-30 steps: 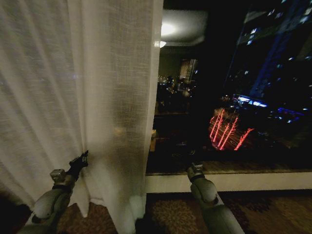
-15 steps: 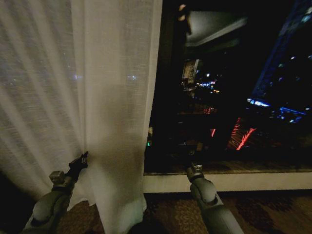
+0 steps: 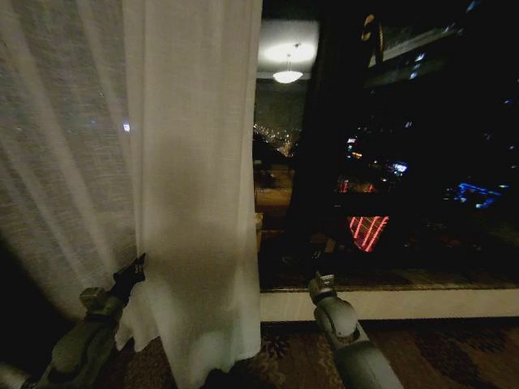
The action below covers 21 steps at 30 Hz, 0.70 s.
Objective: Open the curtains by pulling them apart, changing their state from closed to fully open.
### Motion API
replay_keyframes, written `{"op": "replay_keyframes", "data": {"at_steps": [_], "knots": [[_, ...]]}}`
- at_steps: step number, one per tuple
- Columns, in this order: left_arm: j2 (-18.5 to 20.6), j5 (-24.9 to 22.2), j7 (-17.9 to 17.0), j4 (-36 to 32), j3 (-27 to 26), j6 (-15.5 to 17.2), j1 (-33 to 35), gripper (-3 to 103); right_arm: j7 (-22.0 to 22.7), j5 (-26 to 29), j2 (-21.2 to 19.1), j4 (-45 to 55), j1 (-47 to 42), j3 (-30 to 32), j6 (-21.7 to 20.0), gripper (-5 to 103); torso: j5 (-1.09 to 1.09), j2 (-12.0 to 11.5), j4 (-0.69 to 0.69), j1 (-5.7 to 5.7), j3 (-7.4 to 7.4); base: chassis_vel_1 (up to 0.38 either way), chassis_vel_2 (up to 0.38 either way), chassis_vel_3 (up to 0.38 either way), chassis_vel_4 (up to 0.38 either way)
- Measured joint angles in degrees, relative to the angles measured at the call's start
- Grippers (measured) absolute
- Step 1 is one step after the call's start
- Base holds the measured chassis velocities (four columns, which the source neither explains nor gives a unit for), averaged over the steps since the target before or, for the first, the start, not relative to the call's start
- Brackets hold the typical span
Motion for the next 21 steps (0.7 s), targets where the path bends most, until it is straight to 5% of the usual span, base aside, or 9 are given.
{"op": "replay_keyframes", "data": {"at_steps": [7, 11, 15, 17, 18, 21], "knots": [[-0.73, 0.06, 0.03, -2.82, -0.70, -0.05, 2.20, -1, -0.02, -0.01, 0.16, 0.02, 0.17, -1.21, 0.03, 100, 0.03, 0.00, 0.00, 0.00, 0.01, -0.038, -0.033, 0.032, 0.030], [-1.53, 0.19, -0.37, -4.54, -0.35, 0.32, 2.97, 10, -0.04, 0.00, 0.16, 0.00, 0.25, -1.32, 0.07, 100, -0.03, 0.00, 0.01, 0.00, 0.00, 0.000, 0.000, 0.000, 0.000], [-3.20, 1.63, -1.23, -6.53, 0.58, 0.88, 4.15, 31, -0.06, 0.05, 0.09, -0.48, 0.12, -1.27, 0.64, 100, -0.01, 0.00, 0.01, 0.00, 0.00, 0.000, 0.000, 0.000, 0.000], [-3.53, 1.90, -1.23, -6.89, 0.69, 0.91, 4.51, 31, -0.06, 0.05, 0.10, -0.69, 0.04, -1.25, 1.01, 100, 0.00, 0.00, 0.00, 0.00, 0.00, 0.000, 0.000, 0.000, 0.000], [-3.90, 2.29, -1.23, -7.32, 0.76, 0.94, 5.02, 42, -0.05, 0.10, 0.17, -0.86, -0.18, -1.22, 1.22, 100, 0.02, 0.00, -0.01, 0.00, 0.00, 0.000, 0.000, 0.000, 0.000], [-4.64, 2.90, -1.21, -8.06, 0.85, 0.94, 5.92, 53, 0.42, 1.23, 0.43, -0.50, -1.00, -1.12, 1.08, 100, 0.02, 0.00, 0.01, 0.00, 0.00, 0.000, 0.000, 0.000, 0.000]]}}
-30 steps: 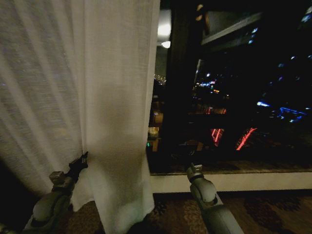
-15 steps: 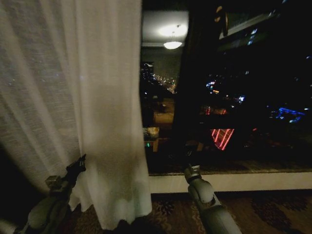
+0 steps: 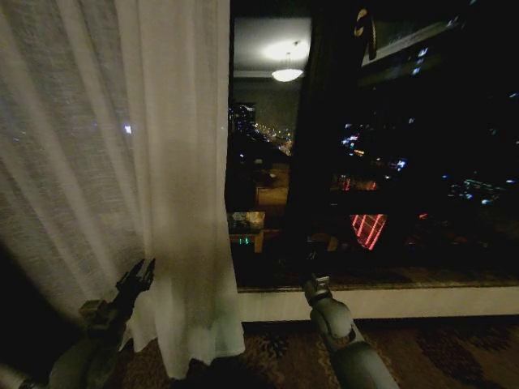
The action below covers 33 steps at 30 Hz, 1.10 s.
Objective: Open the curtains by pulling them apart, changing their state from closed to fully open.
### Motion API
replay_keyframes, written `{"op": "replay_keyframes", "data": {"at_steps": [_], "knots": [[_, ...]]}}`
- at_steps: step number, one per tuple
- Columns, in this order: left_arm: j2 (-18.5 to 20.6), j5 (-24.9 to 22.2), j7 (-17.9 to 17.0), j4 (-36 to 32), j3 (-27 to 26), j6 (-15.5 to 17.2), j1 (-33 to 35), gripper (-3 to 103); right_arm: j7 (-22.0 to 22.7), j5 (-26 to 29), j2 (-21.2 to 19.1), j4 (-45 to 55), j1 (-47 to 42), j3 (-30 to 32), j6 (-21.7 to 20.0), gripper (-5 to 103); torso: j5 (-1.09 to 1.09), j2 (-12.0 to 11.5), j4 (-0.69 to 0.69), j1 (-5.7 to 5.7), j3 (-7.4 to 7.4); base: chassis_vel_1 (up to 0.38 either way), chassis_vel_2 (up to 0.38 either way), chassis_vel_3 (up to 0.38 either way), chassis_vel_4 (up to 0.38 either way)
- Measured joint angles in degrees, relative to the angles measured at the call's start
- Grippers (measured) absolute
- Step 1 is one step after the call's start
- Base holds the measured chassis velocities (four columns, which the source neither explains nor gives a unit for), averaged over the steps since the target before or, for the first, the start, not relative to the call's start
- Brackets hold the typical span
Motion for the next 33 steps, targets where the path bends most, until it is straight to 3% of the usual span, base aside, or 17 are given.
{"op": "replay_keyframes", "data": {"at_steps": [1, 8, 14, 22, 33], "knots": [[0.00, 0.00, 0.00, 0.00, 0.00, 0.00, 0.00, 53, 0.00, 0.00, 0.00, 0.00, 0.00, 0.00, 0.00, 100, 0.00, 0.00, 0.00, 0.00, 0.00, 0.000, 0.000, 0.000, 0.000], [-2.63, 1.58, 0.35, -1.51, 0.00, -0.42, 2.03, 80, 0.50, 0.91, 0.48, 1.43, -1.45, 0.34, -2.38, 100, -0.02, 0.01, 0.01, 0.00, -0.01, 0.000, 0.000, 0.000, 0.000], [-3.33, 2.38, 1.38, -1.47, -0.42, -0.99, 2.31, 99, -2.58, 0.71, 0.59, 0.63, -1.72, 0.44, -2.42, 100, -0.01, 0.01, 0.00, 0.00, 0.00, 0.000, 0.000, 0.000, 0.000], [-3.38, 2.82, 1.84, -1.29, -0.41, -1.27, 2.02, 100, -5.74, 0.70, 0.50, 0.12, -1.50, 1.12, -2.45, 100, -0.01, 0.01, 0.00, 0.00, 0.00, 0.000, 0.000, 0.000, 0.000], [-3.03, 3.00, 1.83, -0.54, -0.44, -1.78, 1.73, 100, -5.89, 0.63, 0.68, -0.38, -1.34, 1.25, -2.19, 100, -0.01, 0.01, 0.00, 0.00, -0.01, 0.000, 0.000, 0.000, 0.000]]}}
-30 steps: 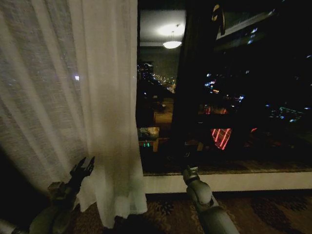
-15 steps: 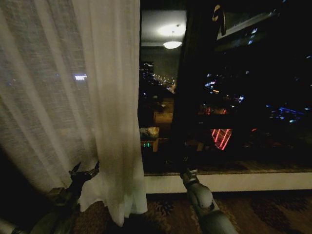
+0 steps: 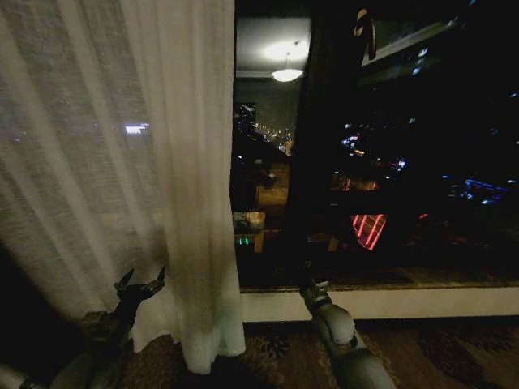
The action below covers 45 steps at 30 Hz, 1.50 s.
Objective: Open the curtains by pulling them apart, changing their state from closed to fully open.
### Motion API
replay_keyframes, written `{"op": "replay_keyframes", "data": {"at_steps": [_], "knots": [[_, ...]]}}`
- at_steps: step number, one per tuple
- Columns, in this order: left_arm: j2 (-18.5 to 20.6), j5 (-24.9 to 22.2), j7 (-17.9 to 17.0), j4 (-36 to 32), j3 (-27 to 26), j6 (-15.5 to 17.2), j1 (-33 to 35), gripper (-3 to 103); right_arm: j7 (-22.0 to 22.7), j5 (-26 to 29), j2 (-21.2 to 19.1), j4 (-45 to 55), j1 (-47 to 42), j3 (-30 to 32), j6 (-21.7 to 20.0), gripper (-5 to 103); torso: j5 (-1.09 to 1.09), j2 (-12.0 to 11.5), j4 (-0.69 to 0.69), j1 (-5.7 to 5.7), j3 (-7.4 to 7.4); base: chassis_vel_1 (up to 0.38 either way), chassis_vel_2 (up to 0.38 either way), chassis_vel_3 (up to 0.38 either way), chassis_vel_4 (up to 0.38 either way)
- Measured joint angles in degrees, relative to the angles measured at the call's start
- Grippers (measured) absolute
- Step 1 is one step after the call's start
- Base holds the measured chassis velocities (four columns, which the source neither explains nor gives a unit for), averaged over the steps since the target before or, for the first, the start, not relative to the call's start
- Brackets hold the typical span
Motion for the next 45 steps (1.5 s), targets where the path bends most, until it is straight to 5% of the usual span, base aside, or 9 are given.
{"op": "replay_keyframes", "data": {"at_steps": [31, 45], "knots": [[-0.22, -0.02, 0.10, 0.26, 0.52, -0.23, -0.08, 100, 2.53, 0.28, 0.07, 0.05, 0.35, -0.12, 0.02, 100, 0.00, -0.01, 0.00, 0.01, 0.00, -0.038, 0.037, 0.034, -0.036], [2.27, -0.02, 0.29, 1.34, 5.70, 1.79, -3.59, 100, 3.54, 1.08, -0.36, 0.08, 1.06, 0.01, -0.17, 100, 0.00, -0.01, 0.00, 0.00, 0.00, 0.000, 0.000, 0.000, 0.000]]}}
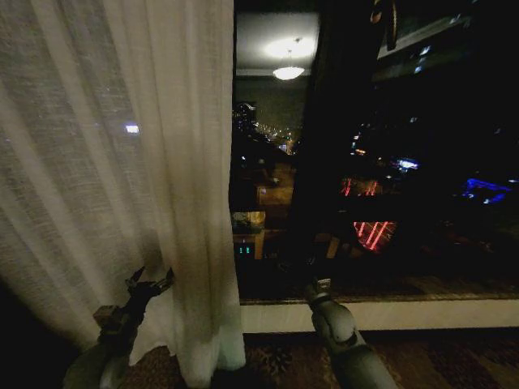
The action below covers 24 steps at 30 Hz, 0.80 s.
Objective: Open the curtains by pulling them apart, changing their state from closed to fully open.
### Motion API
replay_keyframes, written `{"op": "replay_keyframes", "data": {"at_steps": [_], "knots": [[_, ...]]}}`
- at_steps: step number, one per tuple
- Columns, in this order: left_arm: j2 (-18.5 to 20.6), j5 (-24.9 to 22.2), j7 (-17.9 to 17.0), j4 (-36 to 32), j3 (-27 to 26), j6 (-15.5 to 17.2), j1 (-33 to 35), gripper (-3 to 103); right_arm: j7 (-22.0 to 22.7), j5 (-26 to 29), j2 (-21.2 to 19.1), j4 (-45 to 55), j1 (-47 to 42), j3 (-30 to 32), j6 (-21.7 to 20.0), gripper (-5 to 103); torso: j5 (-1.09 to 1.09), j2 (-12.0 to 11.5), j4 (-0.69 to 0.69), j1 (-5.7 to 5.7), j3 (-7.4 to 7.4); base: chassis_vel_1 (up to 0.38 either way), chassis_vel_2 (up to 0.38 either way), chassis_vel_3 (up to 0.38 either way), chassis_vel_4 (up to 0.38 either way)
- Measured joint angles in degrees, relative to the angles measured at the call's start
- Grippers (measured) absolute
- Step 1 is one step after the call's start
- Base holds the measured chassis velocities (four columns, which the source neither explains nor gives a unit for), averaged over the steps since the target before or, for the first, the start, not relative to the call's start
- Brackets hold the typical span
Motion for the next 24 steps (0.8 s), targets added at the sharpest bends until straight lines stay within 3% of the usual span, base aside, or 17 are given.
{"op": "replay_keyframes", "data": {"at_steps": [13, 24], "knots": [[3.23, -2.91, 2.15, -1.68, 5.22, 3.77, -1.34, 100, -0.08, -0.08, -0.02, -0.58, 0.41, -0.13, -0.02, 100, 0.00, 0.00, 0.00, 0.00, 0.00, 0.000, 0.000, 0.000, 0.000], [6.84, -3.35, 1.05, 5.47, 10.16, 3.45, -9.68, 100, -0.34, -0.14, -0.09, -1.32, 0.88, -0.50, -0.02, 100, -0.01, 0.01, 0.00, 0.00, 0.00, 0.000, 0.000, 0.000, 0.000]]}}
